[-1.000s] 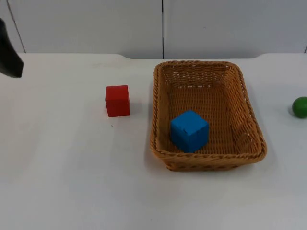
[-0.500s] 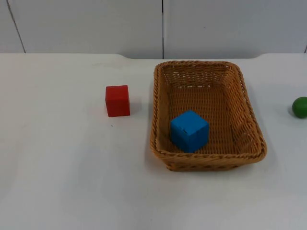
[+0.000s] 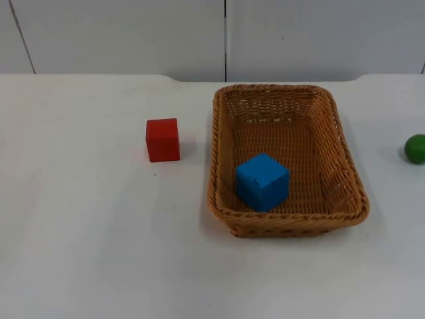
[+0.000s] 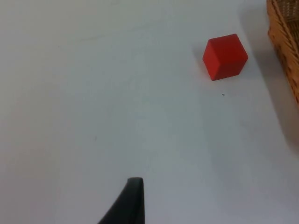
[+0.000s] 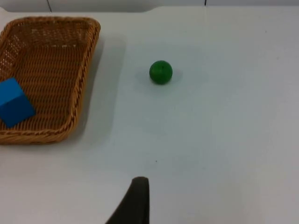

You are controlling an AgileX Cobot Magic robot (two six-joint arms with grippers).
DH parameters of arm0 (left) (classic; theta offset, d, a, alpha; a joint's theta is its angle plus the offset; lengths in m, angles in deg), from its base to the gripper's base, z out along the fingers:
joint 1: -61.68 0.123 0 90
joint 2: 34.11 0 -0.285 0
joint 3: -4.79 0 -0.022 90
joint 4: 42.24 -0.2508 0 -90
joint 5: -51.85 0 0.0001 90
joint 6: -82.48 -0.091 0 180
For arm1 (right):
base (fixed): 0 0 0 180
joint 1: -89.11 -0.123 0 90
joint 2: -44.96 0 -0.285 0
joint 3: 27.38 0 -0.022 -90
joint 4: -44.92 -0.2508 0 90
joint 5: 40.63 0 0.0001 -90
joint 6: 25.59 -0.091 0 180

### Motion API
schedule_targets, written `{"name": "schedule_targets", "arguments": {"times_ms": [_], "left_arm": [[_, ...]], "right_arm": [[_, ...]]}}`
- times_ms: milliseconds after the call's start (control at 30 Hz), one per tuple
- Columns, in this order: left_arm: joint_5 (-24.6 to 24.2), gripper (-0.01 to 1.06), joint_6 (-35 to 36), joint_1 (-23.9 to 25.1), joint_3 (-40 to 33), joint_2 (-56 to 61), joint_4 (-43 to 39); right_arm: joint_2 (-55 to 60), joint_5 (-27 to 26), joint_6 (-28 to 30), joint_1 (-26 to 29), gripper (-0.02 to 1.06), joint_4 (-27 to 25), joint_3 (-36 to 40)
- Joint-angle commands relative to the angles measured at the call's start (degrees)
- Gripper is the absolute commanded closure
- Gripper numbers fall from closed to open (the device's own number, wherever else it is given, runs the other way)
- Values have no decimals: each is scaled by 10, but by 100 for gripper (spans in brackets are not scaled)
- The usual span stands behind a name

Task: Place all geometric objects except the red cube into the basket.

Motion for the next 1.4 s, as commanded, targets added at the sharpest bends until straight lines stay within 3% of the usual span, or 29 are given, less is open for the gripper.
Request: {"name": "schedule_targets", "arguments": {"times_ms": [0, 167, 367, 567, 667, 967, 1233, 1367], "left_arm": [[2, 0, -1, 2, -2, 4, -5], [3, 0, -1, 2, -2, 4, -4], [3, 0, -1, 2, -2, 4, -4], [3, 0, -1, 2, -2, 4, -3], [3, 0, -1, 2, -2, 4, -2], [9, 0, -1, 2, -2, 4, -3], [12, 0, -1, 2, -2, 4, -3], [12, 0, -1, 2, -2, 4, -3]], "right_arm": [[40, -31, -13, 3, 17, 1, -13], [278, -94, -25, 3, 17, -1, -78], [473, -117, -25, 3, 17, -10, -144], [695, -158, -7, 3, 17, -10, -249], [825, -176, 10, 3, 17, -16, -341], [1008, -198, 35, -21, 17, -10, -479], [1114, -287, 30, -24, 17, -6, -502], [1144, -307, 31, -24, 17, 0, -502]]}}
